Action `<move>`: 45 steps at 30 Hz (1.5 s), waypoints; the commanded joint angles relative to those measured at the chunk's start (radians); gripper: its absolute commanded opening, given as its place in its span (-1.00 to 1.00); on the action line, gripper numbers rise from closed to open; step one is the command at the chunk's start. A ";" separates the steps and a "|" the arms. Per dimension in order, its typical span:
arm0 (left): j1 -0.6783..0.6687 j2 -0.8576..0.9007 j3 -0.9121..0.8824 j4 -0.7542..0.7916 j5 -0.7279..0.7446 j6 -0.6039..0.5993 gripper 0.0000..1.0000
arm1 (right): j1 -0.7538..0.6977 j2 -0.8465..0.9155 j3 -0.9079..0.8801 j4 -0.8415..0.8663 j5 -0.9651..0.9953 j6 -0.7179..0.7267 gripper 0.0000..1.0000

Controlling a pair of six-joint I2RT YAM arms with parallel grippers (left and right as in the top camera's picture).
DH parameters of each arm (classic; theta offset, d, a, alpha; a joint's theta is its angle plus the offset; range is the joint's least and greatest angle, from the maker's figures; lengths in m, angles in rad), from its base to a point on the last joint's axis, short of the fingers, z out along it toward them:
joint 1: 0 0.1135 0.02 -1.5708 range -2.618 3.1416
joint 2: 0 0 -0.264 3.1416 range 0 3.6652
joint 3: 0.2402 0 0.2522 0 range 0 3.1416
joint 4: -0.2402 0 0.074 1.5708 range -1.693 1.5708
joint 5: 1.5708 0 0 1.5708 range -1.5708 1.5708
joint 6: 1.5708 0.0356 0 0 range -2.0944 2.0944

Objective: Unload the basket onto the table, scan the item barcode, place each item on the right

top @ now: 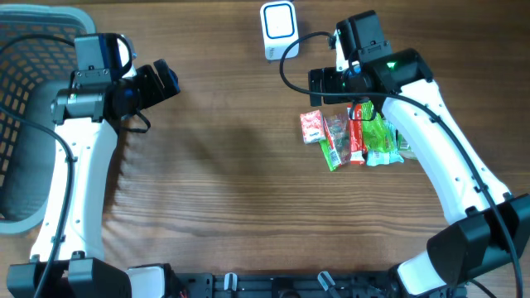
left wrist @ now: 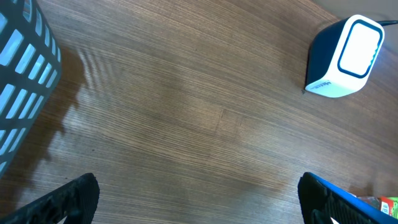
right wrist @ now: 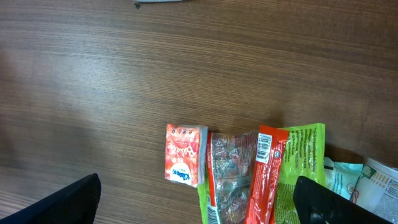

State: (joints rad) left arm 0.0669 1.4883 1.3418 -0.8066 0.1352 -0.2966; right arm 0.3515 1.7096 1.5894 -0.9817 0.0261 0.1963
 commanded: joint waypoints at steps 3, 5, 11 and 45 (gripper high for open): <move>0.007 -0.007 0.006 0.003 -0.003 0.013 1.00 | 0.002 0.008 0.007 0.005 0.002 -0.013 1.00; 0.007 -0.007 0.006 0.003 -0.003 0.013 1.00 | 0.002 0.008 0.007 0.005 0.002 -0.013 1.00; 0.007 -0.007 0.006 0.003 -0.003 0.013 1.00 | 0.002 0.008 0.007 0.006 0.002 -0.013 0.99; 0.007 -0.007 0.006 0.003 -0.003 0.013 1.00 | -0.007 -1.252 -0.266 0.053 0.155 -0.219 0.99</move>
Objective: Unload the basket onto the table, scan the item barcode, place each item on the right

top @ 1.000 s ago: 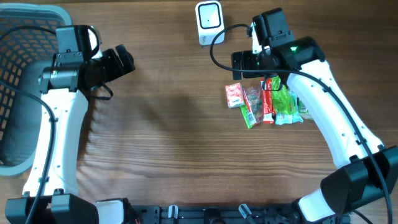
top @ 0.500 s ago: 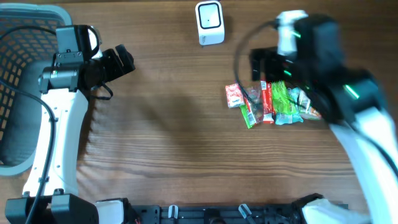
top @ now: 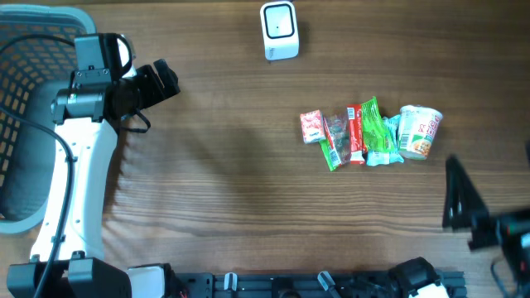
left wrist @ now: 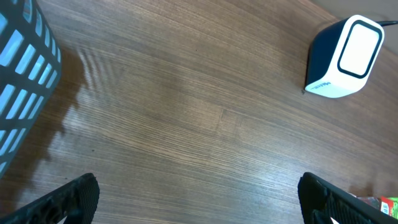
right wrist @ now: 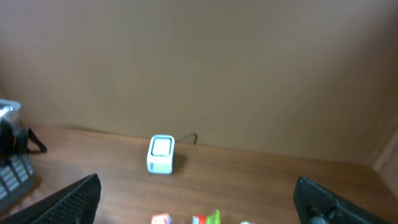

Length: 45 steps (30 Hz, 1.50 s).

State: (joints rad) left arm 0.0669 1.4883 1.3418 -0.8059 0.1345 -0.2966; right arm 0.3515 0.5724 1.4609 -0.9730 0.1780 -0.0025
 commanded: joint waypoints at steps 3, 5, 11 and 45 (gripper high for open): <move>0.007 -0.007 0.006 0.002 -0.002 0.013 1.00 | -0.024 -0.231 -0.307 0.182 -0.021 -0.021 0.99; 0.007 -0.007 0.006 0.002 -0.002 0.013 1.00 | -0.036 -0.287 -0.418 0.291 -0.022 -0.023 0.99; 0.007 -0.007 0.006 0.002 -0.002 0.013 1.00 | -0.066 -0.451 -0.858 0.864 -0.082 -0.024 0.99; 0.007 -0.007 0.006 0.002 -0.002 0.013 1.00 | -0.184 -0.569 -1.456 0.981 -0.161 0.108 0.99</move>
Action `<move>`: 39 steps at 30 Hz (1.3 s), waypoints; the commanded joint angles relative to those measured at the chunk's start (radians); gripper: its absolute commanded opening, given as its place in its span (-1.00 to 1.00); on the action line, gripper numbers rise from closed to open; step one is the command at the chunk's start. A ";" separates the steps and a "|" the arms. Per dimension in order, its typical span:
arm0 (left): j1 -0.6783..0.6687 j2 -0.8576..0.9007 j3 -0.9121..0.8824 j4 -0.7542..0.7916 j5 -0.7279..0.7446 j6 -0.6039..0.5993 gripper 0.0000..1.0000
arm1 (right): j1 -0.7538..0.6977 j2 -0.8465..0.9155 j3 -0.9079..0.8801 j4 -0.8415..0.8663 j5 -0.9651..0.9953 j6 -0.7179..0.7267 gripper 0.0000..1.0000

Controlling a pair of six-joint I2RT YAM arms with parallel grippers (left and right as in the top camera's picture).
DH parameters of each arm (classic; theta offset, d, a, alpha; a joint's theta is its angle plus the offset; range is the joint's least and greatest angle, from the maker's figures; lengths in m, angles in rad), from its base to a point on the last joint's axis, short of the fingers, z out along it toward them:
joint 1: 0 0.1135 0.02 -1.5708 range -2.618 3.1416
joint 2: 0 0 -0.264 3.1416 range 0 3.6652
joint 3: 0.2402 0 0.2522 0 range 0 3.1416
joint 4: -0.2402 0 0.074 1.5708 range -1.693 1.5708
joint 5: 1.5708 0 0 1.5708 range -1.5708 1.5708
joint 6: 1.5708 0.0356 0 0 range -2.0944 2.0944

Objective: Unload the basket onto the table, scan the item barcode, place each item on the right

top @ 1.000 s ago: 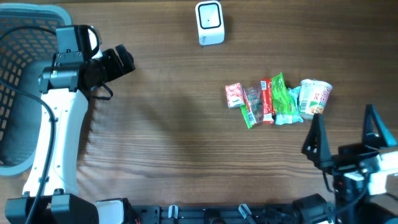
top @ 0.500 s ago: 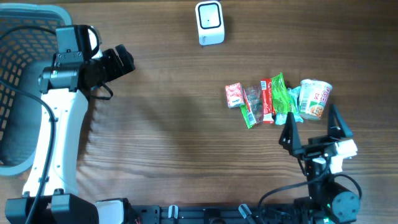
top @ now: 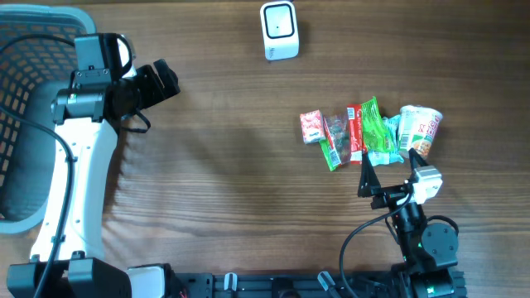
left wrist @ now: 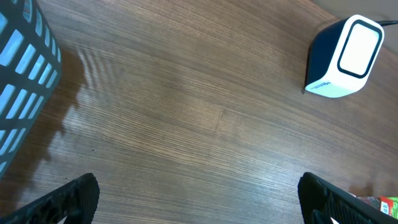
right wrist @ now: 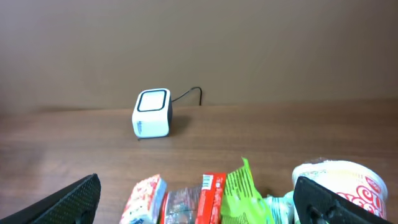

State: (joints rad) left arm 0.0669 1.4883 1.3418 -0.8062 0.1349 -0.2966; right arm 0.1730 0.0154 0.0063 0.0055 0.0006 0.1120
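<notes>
The white and dark scanner (top: 279,31) stands at the table's far edge, its window up; it also shows as the scanner (right wrist: 152,113) and the scanner (left wrist: 345,57). A row of items lies right of centre: a red-white packet (top: 311,127), a clear packet (top: 334,136), a red bar (top: 355,132), a green packet (top: 377,128) and a noodle cup (top: 421,130). My right gripper (top: 387,175) sits low just in front of the row, open and empty, facing the items (right wrist: 213,199). My left gripper (top: 157,83) hangs open and empty at the far left.
A dark mesh basket (top: 25,108) fills the left edge beside the left arm, seen also as the basket (left wrist: 25,81). The scanner's cable (right wrist: 189,93) runs off behind it. A brown wall (right wrist: 249,43) backs the table.
My right arm has moved from the table's front right corner to the front edge just before the item row. Its camera now sees the items and scanner closer. The left arm has not moved.
My right gripper first hung open right above the item row, looking down on the packets and hiding the cup. Then it was off at the front right corner, leaving all items in place. Now it rests low in front of them, still empty.
</notes>
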 commanded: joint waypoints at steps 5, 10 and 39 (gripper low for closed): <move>0.007 -0.007 0.006 0.002 -0.002 0.013 1.00 | -0.005 -0.012 -0.001 0.003 0.016 -0.005 1.00; 0.007 -0.007 0.006 0.002 -0.002 0.013 1.00 | -0.005 -0.012 -0.001 0.003 0.016 -0.005 0.99; 0.007 -0.109 0.006 0.002 -0.002 0.013 1.00 | -0.005 -0.012 -0.001 0.003 0.016 -0.005 0.99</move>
State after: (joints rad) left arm 0.0669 1.4788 1.3418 -0.8066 0.1349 -0.2962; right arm 0.1730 0.0154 0.0063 0.0048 0.0006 0.1116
